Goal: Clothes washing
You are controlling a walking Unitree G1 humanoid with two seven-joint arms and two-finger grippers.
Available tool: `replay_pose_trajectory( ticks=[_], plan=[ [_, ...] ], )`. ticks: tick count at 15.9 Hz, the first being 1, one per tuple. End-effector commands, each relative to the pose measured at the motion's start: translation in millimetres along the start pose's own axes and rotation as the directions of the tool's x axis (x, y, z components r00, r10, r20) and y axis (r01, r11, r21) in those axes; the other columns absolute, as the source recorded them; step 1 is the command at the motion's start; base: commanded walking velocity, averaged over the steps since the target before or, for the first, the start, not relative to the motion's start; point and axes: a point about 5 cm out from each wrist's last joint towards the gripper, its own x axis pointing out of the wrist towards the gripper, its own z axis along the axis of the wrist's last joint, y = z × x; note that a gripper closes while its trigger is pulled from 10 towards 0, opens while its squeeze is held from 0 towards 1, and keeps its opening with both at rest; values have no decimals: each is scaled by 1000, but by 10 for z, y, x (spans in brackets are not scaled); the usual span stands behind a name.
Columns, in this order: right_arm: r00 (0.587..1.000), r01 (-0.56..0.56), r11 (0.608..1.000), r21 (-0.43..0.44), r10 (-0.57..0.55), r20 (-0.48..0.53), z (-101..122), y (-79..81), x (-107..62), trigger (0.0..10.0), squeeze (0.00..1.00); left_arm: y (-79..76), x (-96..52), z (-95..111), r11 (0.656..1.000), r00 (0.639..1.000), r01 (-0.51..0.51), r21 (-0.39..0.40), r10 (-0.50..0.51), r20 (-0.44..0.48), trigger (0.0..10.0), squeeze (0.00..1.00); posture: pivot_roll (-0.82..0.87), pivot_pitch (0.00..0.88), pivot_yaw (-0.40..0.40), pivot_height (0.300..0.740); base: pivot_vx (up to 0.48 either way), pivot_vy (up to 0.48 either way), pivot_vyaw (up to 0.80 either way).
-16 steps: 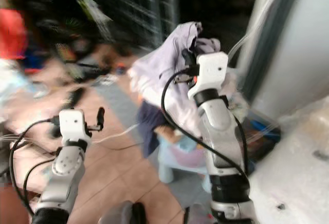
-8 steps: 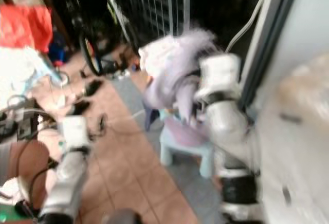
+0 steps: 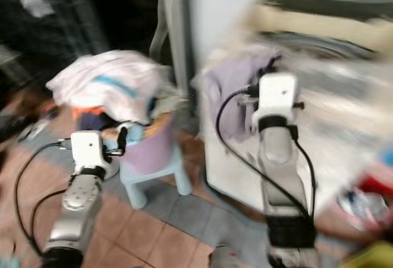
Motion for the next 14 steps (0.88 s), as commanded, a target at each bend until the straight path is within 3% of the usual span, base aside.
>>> replay_pose_trajectory(
  ticks=[1,4,12,14],
  plan=[
    [999,-30,1000,6,30,33,59,51,-25,10000,0,66,-13,11,1000,1000,-27,-9,27,-7,10000,0,-78,0,105,740,0,0,-800],
    [998,-57,998,7,57,-8,-62,64,-147,10000,0,70,-47,-20,999,999,-22,-27,21,-29,10000,0,-85,0,107,740,0,82,-719],
    [995,-92,996,8,93,-25,-101,94,-191,10000,0,28,-87,-50,999,999,2,-43,-4,-53,10000,0,-92,0,111,740,0,450,0],
    [995,-95,995,7,96,-24,-94,103,-178,10000,0,28,-93,-36,999,999,16,-38,-18,-41,10000,0,-92,0,111,740,0,0,0]
  ],
)
